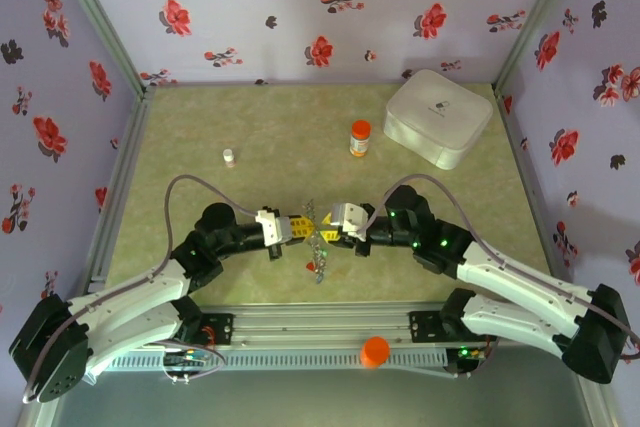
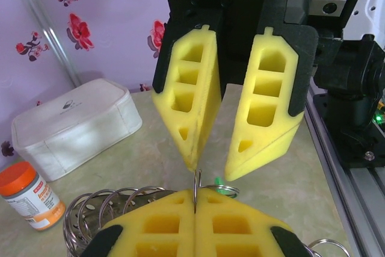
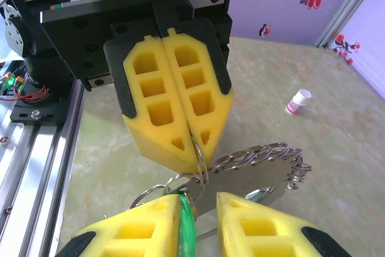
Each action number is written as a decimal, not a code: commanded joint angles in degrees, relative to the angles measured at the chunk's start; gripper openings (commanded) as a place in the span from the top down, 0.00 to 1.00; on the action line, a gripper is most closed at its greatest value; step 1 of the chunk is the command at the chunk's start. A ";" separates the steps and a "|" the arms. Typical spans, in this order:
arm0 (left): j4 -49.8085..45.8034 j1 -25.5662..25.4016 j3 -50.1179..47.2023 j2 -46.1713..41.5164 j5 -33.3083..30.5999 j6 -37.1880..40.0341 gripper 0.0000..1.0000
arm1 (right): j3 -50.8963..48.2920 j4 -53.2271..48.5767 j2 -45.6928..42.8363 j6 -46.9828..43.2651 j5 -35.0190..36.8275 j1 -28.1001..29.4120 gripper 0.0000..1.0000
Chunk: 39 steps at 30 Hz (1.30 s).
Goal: Put the keys on the keyring
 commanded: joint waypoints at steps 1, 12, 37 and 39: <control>3.82 -0.48 -0.08 0.07 1.83 2.01 1.00 | 2.17 1.76 0.37 0.83 -1.63 0.00 0.78; 2.82 -0.83 0.19 0.16 2.12 3.09 1.00 | 2.94 2.75 2.29 1.17 -3.84 0.12 0.85; -13.74 -1.40 3.67 -1.70 -3.72 4.25 0.74 | 13.90 -19.87 7.44 -10.97 -1.03 0.53 1.00; -15.72 -1.49 4.66 -1.20 -3.75 4.86 0.78 | 15.00 -21.40 8.09 -12.00 0.33 0.97 1.00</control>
